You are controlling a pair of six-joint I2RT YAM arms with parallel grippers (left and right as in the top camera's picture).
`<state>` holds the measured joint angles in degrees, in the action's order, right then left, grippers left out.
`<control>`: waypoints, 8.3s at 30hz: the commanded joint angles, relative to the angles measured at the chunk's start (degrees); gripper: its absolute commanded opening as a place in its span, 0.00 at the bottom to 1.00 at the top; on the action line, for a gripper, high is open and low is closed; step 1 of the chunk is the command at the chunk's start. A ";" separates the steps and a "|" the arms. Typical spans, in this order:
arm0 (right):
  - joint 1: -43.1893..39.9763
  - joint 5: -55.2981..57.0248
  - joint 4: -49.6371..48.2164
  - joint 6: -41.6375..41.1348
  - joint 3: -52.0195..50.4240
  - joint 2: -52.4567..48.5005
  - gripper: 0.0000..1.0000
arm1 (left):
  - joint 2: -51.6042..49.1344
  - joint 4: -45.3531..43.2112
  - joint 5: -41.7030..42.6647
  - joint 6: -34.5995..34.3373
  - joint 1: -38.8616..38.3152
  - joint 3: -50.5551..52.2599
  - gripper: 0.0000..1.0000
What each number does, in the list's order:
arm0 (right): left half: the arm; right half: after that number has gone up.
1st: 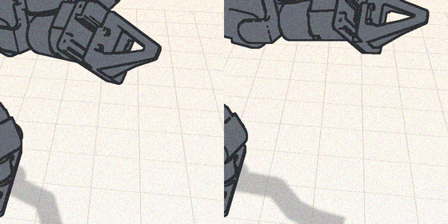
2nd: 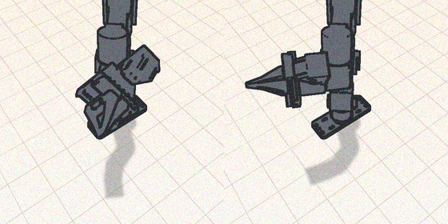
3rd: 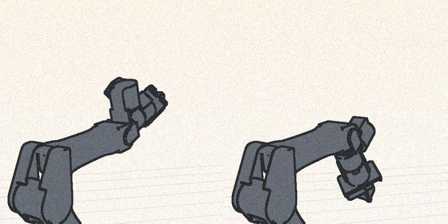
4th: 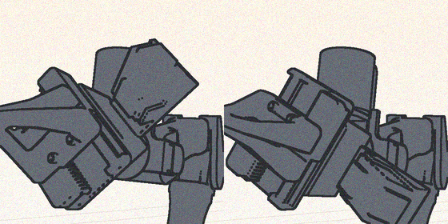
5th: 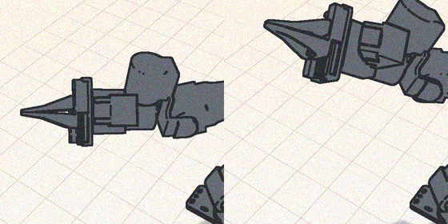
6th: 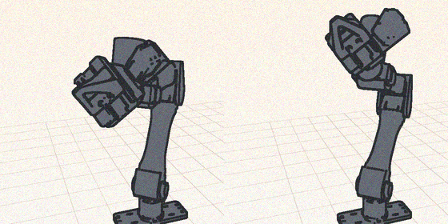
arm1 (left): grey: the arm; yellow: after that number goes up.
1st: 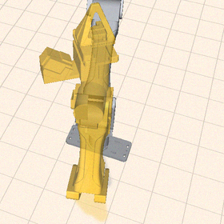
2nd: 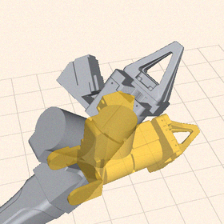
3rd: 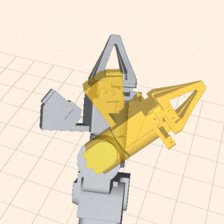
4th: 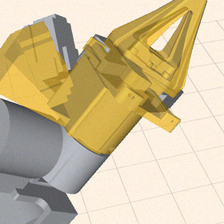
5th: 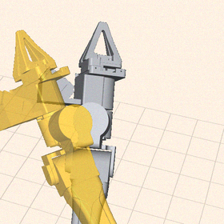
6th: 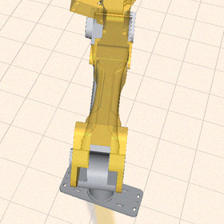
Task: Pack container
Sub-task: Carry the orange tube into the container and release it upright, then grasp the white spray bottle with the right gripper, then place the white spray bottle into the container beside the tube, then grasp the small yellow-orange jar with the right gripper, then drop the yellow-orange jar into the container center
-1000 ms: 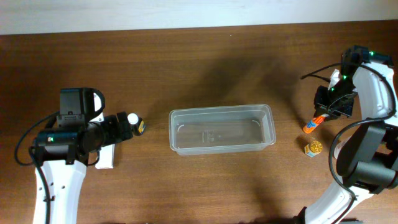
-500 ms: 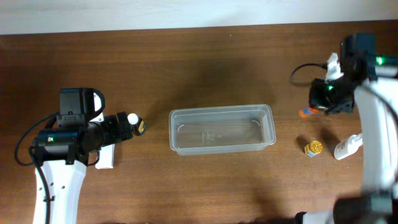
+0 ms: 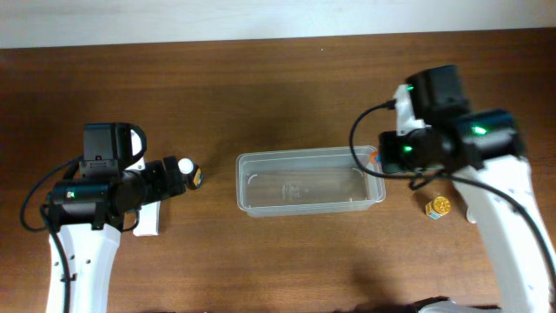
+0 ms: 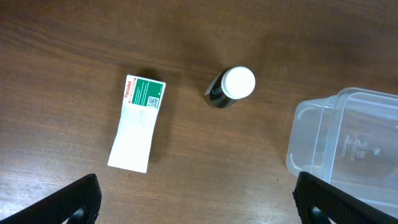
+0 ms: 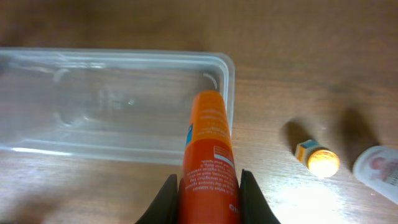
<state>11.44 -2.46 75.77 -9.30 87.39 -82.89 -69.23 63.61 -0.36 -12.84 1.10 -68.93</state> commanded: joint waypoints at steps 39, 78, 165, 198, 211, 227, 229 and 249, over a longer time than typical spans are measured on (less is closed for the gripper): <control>-3.63 6.21 -3.80 -6.27 6.21 -5.68 0.57 | -0.20 -0.09 0.61 1.14 -0.09 -1.14 0.99; -50.84 -0.37 -7.02 -5.97 -10.36 -13.09 0.36 | -0.20 0.42 0.61 1.14 -0.09 -1.14 0.99; -12.04 8.94 0.15 -11.85 -0.09 5.57 0.75 | -0.20 0.52 0.61 1.14 -0.09 -1.14 0.99; -31.78 1.55 -18.21 -8.96 -24.79 -22.95 0.82 | -0.20 0.57 0.63 1.14 -0.09 -1.14 0.99; -31.78 0.92 -17.70 -8.52 -24.79 -22.95 0.38 | -0.20 0.63 0.63 1.14 -0.09 -1.14 0.99; -30.53 -0.81 -8.94 -5.31 -17.53 -17.86 0.22 | -0.20 0.72 0.61 1.14 -0.09 -1.14 0.99; -29.29 -0.76 -6.08 -4.09 -14.95 -14.80 0.22 | -0.20 0.72 0.61 1.14 -0.09 -1.14 0.99; 5.25 -0.33 -4.00 -3.85 -5.95 3.58 0.24 | -0.20 0.74 0.61 1.14 -0.09 -1.14 0.99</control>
<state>14.26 -3.07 72.55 -13.06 82.41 -75.94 -69.23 64.12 -0.36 -12.84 1.10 -68.97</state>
